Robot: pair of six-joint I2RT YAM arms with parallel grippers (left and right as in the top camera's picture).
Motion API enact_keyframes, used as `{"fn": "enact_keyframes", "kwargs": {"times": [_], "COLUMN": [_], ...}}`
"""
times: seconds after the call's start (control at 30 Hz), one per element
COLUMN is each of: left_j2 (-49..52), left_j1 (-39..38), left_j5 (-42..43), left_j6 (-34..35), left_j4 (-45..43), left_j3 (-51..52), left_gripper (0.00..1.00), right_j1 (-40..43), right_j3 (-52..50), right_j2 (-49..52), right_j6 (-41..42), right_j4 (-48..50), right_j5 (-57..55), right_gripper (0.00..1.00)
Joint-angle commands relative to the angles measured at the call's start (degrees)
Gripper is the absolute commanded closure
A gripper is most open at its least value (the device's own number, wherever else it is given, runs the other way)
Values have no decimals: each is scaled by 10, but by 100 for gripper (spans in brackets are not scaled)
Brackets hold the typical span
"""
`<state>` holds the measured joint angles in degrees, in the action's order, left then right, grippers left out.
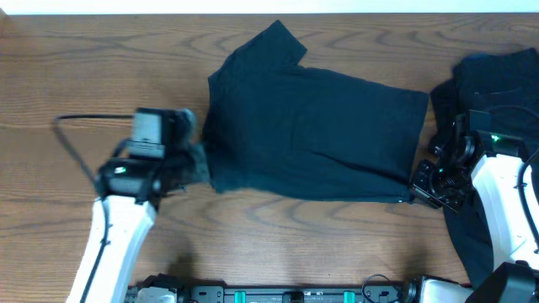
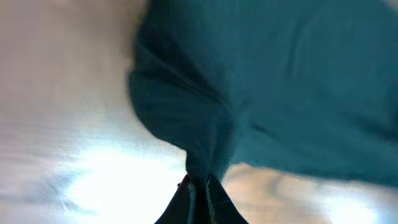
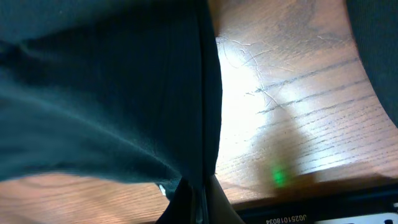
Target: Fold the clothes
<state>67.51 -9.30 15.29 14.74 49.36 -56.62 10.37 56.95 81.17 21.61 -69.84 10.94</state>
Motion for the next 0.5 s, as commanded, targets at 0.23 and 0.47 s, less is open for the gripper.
{"fn": "enact_keyframes", "kwargs": {"times": [0.23,0.47], "left_j2": [73,73], "left_j1": [-21,-45], "left_j5": [-13,-15], "left_j6": [-6,-7], "left_j4": [-38,-58], "left_j3": [5,-67], "left_gripper": [94,94], "right_j1": [6,6], "right_j3": [9,9], "right_j2": [0,1], "right_j6": [-16,-24], "right_j4": [-2,-5], "right_j5": [0,0], "right_gripper": [99,99]}}
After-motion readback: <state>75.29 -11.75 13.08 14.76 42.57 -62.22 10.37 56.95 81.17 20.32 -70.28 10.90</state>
